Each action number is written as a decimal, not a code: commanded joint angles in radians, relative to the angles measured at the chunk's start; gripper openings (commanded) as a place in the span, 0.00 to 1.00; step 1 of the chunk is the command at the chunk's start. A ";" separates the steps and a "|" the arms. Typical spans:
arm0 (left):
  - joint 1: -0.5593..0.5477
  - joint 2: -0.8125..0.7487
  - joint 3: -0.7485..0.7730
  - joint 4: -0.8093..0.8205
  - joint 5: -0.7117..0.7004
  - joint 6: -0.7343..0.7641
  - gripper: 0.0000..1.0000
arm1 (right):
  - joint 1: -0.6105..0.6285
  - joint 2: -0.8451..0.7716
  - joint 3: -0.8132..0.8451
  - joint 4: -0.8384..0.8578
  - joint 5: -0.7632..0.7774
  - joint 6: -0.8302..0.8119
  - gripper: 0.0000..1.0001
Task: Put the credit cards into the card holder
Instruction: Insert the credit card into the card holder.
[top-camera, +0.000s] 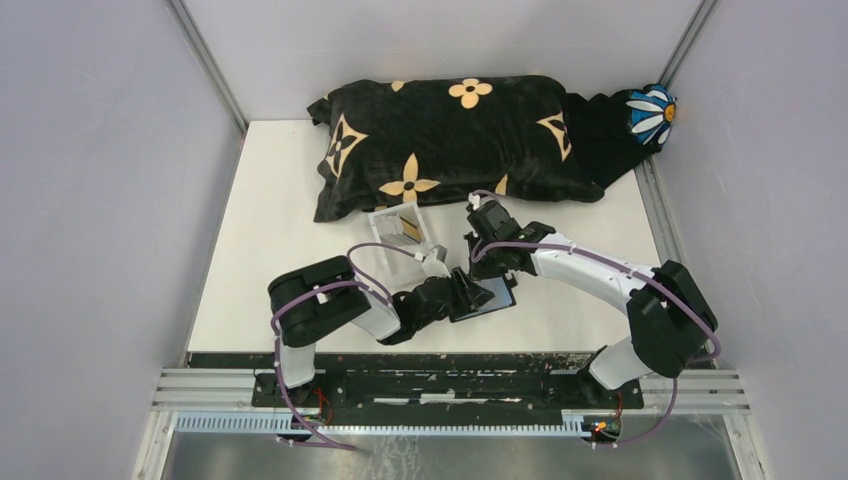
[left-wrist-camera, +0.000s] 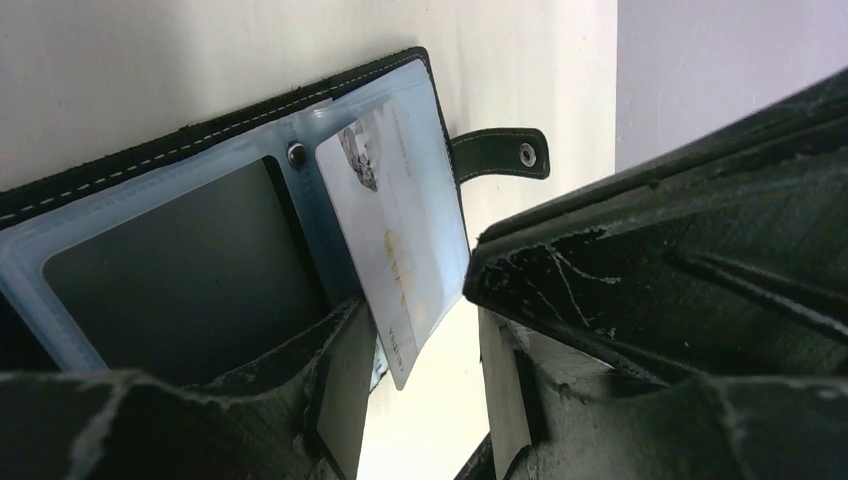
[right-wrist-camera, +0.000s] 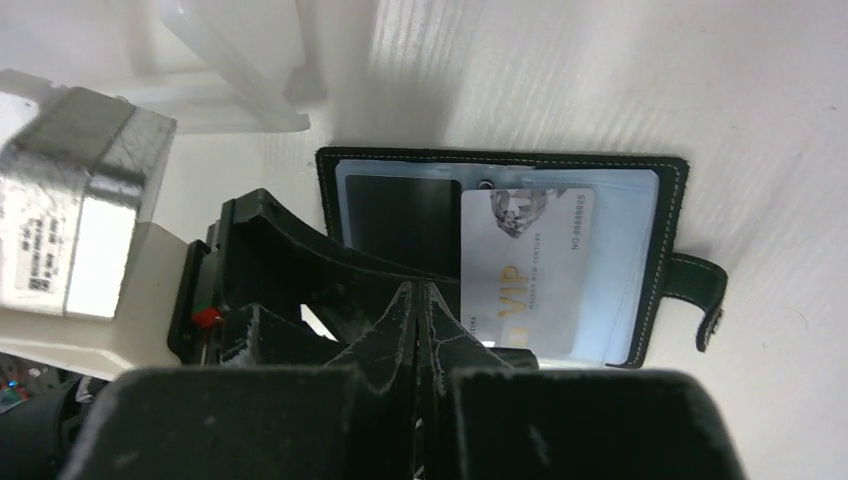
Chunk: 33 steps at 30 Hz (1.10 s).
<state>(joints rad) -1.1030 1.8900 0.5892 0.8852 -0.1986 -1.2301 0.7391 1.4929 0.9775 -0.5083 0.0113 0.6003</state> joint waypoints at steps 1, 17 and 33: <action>-0.008 0.054 -0.009 -0.132 0.079 0.081 0.51 | -0.014 0.030 0.068 0.000 -0.137 -0.011 0.01; 0.019 0.054 -0.022 -0.099 0.113 0.087 0.50 | -0.063 0.175 0.082 -0.009 -0.178 -0.033 0.01; 0.030 0.071 -0.036 -0.064 0.130 0.071 0.50 | -0.094 0.202 0.086 -0.037 -0.131 -0.080 0.01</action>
<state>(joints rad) -1.0702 1.9064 0.5812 0.9310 -0.1173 -1.2095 0.6514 1.6890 1.0344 -0.5392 -0.1127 0.5423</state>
